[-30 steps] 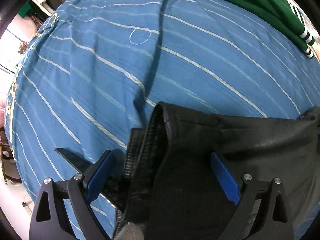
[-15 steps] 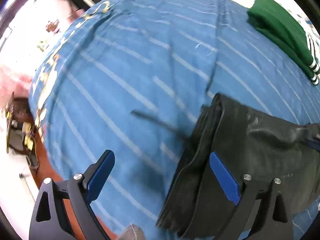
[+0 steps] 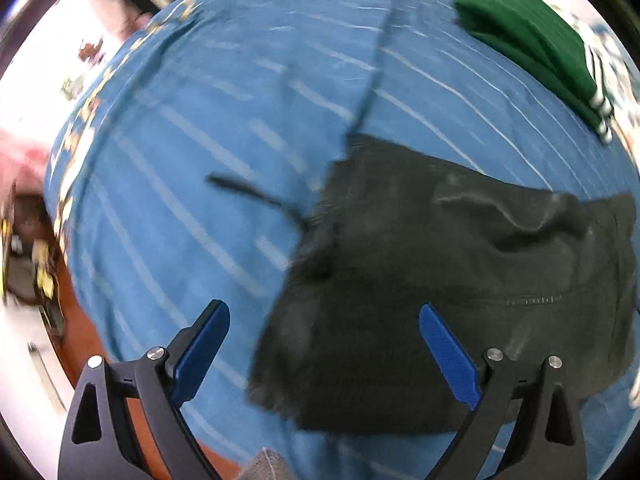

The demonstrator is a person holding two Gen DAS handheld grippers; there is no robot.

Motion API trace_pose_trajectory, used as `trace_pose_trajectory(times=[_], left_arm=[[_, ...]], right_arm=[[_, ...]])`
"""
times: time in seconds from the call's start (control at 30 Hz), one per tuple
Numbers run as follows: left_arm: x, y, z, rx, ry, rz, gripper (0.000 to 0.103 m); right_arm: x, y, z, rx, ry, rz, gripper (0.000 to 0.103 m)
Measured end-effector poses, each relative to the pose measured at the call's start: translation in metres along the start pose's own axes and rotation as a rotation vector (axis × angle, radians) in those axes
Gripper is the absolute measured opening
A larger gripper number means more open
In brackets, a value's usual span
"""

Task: Fold large clothes
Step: 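Lift the jacket hem with both tools and fold it toward the collar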

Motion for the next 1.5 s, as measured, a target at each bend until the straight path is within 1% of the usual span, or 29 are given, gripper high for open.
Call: trace_pose_trajectory(times=[0.07, 0.1, 0.13, 0.17, 0.2, 0.23, 0.3, 0.33, 0.37, 0.4, 0.47, 0.53, 0.57, 0.63, 0.67, 0.7, 0.77, 0.83, 0.9, 0.97, 1.03, 1.07, 1.1, 1.23, 1.3, 1.33, 1.4, 1.43, 1.5], left_arm=[[0.025, 0.007, 0.001, 0.049, -0.023, -0.047, 0.098], [0.040, 0.006, 0.005, 0.058, -0.053, -0.075, 0.099], [0.059, 0.002, 0.011, 0.033, -0.097, -0.042, 0.099], [0.065, -0.003, 0.011, 0.004, -0.110, -0.016, 0.103], [0.067, -0.007, 0.011, -0.017, -0.114, 0.007, 0.103], [0.064, -0.007, 0.010, -0.012, -0.120, 0.008, 0.103], [0.051, -0.006, 0.006, 0.022, -0.101, -0.037, 0.103], [0.041, -0.001, 0.004, 0.036, -0.087, -0.036, 0.103], [0.032, 0.006, 0.001, 0.042, -0.074, -0.022, 0.103], [0.021, 0.016, -0.002, 0.048, -0.055, 0.002, 0.103], [0.003, 0.044, -0.009, 0.064, -0.021, 0.069, 0.103], [-0.007, 0.087, -0.015, 0.105, 0.005, 0.136, 0.103], [-0.007, 0.103, -0.017, 0.125, 0.012, 0.153, 0.103], [0.000, 0.141, -0.022, 0.182, 0.028, 0.167, 0.103], [0.008, 0.152, -0.024, 0.208, 0.024, 0.169, 0.103], [0.017, 0.164, -0.023, 0.242, 0.012, 0.155, 0.103], [0.034, 0.177, -0.020, 0.290, -0.006, 0.116, 0.103], [0.041, 0.177, -0.020, 0.288, -0.002, 0.129, 0.103], [0.042, 0.174, -0.020, 0.286, 0.005, 0.149, 0.103], [0.043, 0.171, -0.021, 0.290, 0.018, 0.151, 0.103], [0.044, 0.169, -0.019, 0.291, 0.028, 0.142, 0.103], [0.045, 0.171, -0.019, 0.292, 0.028, 0.140, 0.103], [0.047, 0.173, -0.019, 0.293, 0.025, 0.140, 0.103], [0.047, 0.188, -0.022, 0.321, 0.040, 0.170, 0.103], [0.044, 0.203, -0.024, 0.365, 0.062, 0.176, 0.103], [0.043, 0.215, -0.026, 0.383, 0.065, 0.197, 0.103], [0.043, 0.234, -0.029, 0.387, 0.049, 0.247, 0.103], [0.044, 0.250, -0.033, 0.399, 0.041, 0.278, 0.103], [0.046, 0.272, -0.041, 0.419, 0.033, 0.313, 0.103]], right_arm=[[-0.023, 0.039, 0.009, 0.059, -0.002, 0.042, 0.083], [-0.038, 0.071, 0.019, 0.132, 0.004, 0.046, 0.083], [-0.046, 0.093, 0.025, 0.182, 0.009, 0.050, 0.083], [-0.051, 0.122, 0.033, 0.249, 0.002, 0.050, 0.083], [-0.049, 0.135, 0.037, 0.284, -0.002, 0.043, 0.083], [-0.050, 0.159, 0.042, 0.339, 0.002, 0.018, 0.083], [-0.038, 0.185, 0.047, 0.416, 0.008, -0.081, 0.083], [-0.027, 0.192, 0.048, 0.444, -0.003, -0.132, 0.083], [-0.018, 0.194, 0.048, 0.461, -0.004, -0.160, 0.083], [-0.005, 0.200, 0.045, 0.484, 0.009, -0.220, 0.083], [0.017, 0.197, 0.037, 0.500, 0.042, -0.295, 0.085], [0.022, 0.195, 0.026, 0.503, 0.094, -0.341, 0.085], [0.021, 0.192, 0.020, 0.496, 0.119, -0.369, 0.085], [0.019, 0.184, 0.014, 0.483, 0.158, -0.430, 0.078], [0.013, 0.181, 0.012, 0.478, 0.169, -0.461, 0.066], [0.014, 0.177, 0.010, 0.464, 0.169, -0.520, 0.062], [0.017, 0.175, 0.012, 0.446, 0.150, -0.540, 0.063], [0.032, 0.177, 0.009, 0.446, 0.127, -0.555, 0.066], [0.041, 0.170, 0.002, 0.436, 0.122, -0.582, 0.072], [0.043, 0.160, -0.003, 0.389, 0.109, -0.565, 0.070], [0.044, 0.155, -0.006, 0.368, 0.118, -0.507, 0.037], [0.043, 0.154, -0.006, 0.393, 0.128, -0.494, 0.028], [0.041, 0.155, -0.008, 0.423, 0.144, -0.500, 0.025], [0.002, 0.137, -0.014, 0.472, 0.240, -0.576, 0.019], [-0.023, 0.121, -0.019, 0.455, 0.286, -0.583, 0.017], [-0.035, 0.112, -0.024, 0.441, 0.308, -0.585, 0.017], [-0.058, 0.095, -0.033, 0.386, 0.348, -0.563, 0.017], [-0.066, 0.086, -0.037, 0.352, 0.358, -0.554, 0.017], [-0.080, 0.067, -0.050, 0.264, 0.377, -0.493, 0.017]])
Point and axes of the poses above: each gripper's, at about its wrist camera, not at the fingertips, and x roughly the way its jaws point, y to its right, z to its underside, the point moved 7 cm from there along x, roughly the way its jaws point
